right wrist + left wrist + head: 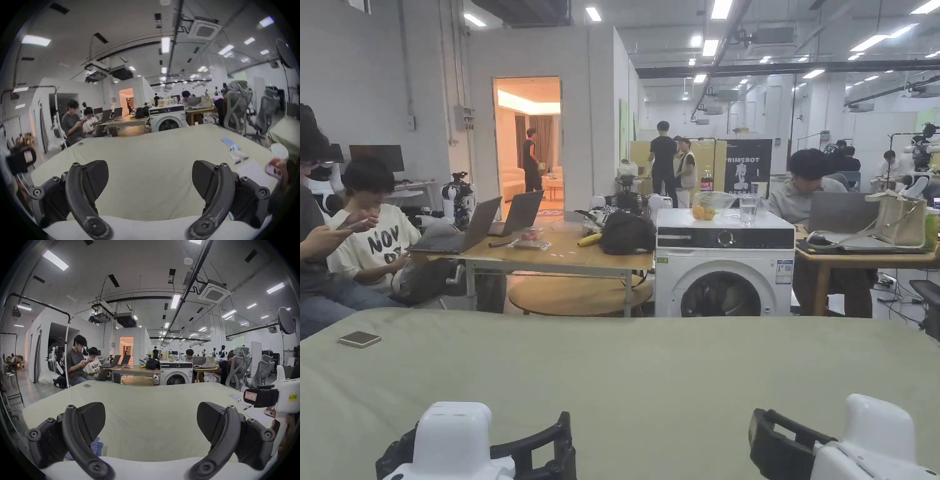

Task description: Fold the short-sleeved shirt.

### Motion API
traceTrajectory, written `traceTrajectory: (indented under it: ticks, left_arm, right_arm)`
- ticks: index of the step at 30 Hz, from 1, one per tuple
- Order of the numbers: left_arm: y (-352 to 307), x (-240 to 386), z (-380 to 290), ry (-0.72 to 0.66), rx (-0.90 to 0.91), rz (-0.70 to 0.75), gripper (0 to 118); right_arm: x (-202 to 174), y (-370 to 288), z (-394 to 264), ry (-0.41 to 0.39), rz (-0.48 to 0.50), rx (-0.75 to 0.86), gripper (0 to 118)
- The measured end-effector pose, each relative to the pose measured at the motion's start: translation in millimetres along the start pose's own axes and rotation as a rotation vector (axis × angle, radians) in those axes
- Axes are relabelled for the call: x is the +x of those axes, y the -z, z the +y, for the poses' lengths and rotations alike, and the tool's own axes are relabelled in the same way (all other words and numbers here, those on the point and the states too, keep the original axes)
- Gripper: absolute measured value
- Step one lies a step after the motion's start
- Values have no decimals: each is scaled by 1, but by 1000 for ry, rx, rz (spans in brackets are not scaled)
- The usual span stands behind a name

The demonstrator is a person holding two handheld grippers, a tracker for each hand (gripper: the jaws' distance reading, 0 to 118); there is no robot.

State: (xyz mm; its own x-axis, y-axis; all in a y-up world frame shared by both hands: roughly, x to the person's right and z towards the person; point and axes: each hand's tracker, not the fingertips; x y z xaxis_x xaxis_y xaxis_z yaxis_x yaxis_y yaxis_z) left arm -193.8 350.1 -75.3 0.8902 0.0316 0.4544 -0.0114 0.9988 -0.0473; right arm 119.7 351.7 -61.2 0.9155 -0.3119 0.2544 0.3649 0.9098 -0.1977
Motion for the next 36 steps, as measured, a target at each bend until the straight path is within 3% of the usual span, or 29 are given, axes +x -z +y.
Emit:
traceTrajectory:
  ticks: [5, 13, 20, 24, 30, 36]
  left_arm:
    - [-1, 0, 1, -23, 3, 2, 112]
    - [-1, 2, 2, -34, 2, -10, 112]
    - [0, 3, 1, -31, -2, -12, 112]
    - [1, 3, 0, -31, -7, -14, 112]
    - [4, 5, -1, -27, -15, -26, 112]
    - [9, 4, -1, -31, -69, -47, 112]
  right_arm:
    - [8, 1, 11, 132, -2, -94, 105]
    - [12, 3, 11, 142, -34, -121, 105]
    - [9, 4, 5, 98, -20, -106, 105]
    - [3, 8, 7, 47, -132, -128, 105]
    - [6, 8, 2, 21, -51, -130, 105]
    - [-8, 0, -7, -105, -86, -22, 105]
